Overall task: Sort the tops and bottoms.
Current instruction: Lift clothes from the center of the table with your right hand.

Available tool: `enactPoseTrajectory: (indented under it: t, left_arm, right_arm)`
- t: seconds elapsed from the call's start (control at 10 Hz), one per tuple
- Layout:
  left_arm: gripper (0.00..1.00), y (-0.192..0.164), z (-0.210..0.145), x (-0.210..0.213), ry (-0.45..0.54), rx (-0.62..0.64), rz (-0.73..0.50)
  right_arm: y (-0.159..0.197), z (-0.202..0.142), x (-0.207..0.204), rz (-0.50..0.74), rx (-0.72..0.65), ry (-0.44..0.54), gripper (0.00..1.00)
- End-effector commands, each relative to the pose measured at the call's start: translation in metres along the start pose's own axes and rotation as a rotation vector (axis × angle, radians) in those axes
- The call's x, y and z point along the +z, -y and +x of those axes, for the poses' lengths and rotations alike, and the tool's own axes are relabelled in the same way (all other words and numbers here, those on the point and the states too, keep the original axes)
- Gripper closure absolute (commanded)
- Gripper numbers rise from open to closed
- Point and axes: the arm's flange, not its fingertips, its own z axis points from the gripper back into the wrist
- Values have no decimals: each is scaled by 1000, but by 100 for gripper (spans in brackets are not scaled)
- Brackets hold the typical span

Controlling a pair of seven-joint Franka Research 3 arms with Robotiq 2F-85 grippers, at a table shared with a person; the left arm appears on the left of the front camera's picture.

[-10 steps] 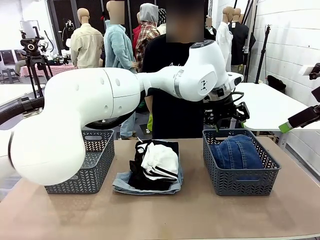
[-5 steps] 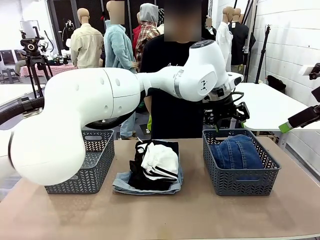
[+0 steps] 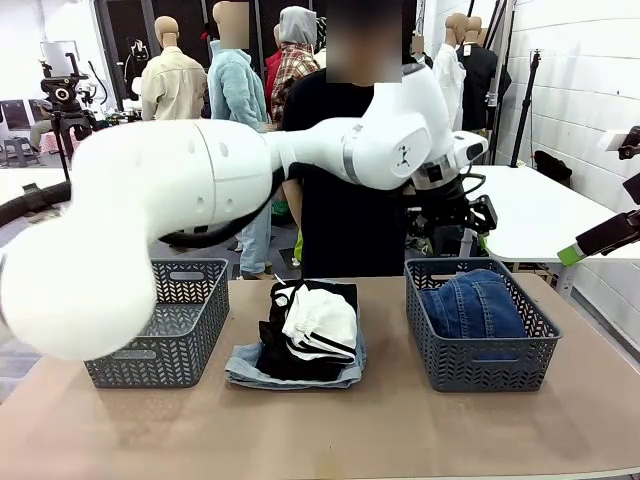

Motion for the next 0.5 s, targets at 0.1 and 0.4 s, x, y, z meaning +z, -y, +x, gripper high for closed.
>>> enactPoseTrajectory:
  t: [0.1,0.4]
  left_arm:
    - [0,-50,-51,70,3,-38,83]
    - [0,-110,-84,102,23,153,219]
  right_arm:
    - [1,-1,0,1,2,-8,0]
    - [1,-1,0,1,2,-8,0]
